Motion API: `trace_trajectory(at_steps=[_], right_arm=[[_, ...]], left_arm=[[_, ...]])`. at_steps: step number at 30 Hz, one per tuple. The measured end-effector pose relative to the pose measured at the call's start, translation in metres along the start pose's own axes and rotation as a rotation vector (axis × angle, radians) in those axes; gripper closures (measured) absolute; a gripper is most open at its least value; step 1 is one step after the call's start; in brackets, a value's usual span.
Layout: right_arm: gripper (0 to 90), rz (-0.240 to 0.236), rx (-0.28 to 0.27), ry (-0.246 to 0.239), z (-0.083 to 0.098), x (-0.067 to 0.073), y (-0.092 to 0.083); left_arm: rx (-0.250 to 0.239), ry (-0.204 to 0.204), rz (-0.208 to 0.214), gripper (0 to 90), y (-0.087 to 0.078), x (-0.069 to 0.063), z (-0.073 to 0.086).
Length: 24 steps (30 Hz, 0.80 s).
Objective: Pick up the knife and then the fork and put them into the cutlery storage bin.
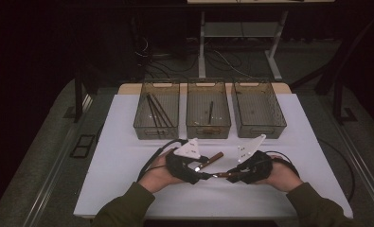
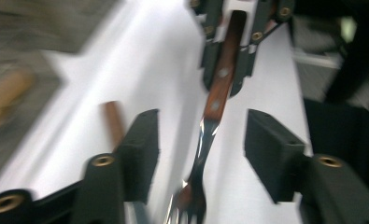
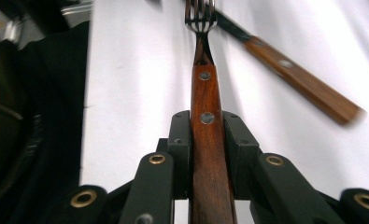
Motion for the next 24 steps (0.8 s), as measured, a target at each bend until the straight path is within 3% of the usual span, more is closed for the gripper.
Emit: trace_trajectory(at_steps=[5, 6, 10, 17, 20, 24], right_arm=[[75.3, 0.086, -0.050, 0.066, 0.004, -0.014, -0.022], [75.3, 0.106, -0.064, 0.071, 0.005, -0.018, -0.027], [75.3, 0.169, -0.135, 0.165, 0.004, -0.029, -0.049], [75.3, 0.309, -0.222, 0.242, 0.007, -0.057, -0.090], [75.3, 0.370, -0.267, 0.285, 0.007, -0.070, -0.106], [75.3, 0.457, -0.296, 0.344, 0.009, -0.091, -0.124]], left_arm=[[-0.061, -0.071, -0.140, 35.6, -0.027, 0.012, 0.020], [-0.075, -0.099, -0.161, 34.5, -0.032, 0.013, 0.025], [-0.089, -0.183, -0.222, 25.6, -0.044, 0.014, 0.047], [-0.048, -0.218, -0.301, 12.5, -0.053, 0.013, 0.076], [-0.041, -0.220, -0.335, 5.6, -0.057, 0.015, 0.082], [-0.047, -0.231, -0.350, 0.1, -0.059, 0.019, 0.085]])
Point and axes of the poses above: each handheld gripper's, and its own axes: y roughly forward along the jaws, z roughly out of its underside, x roughly to its left, the point moved 4 cm from there along y, roughly forward along the jaws, and after that the axes turned 6 degrees about -x, right-handed, at the moved point
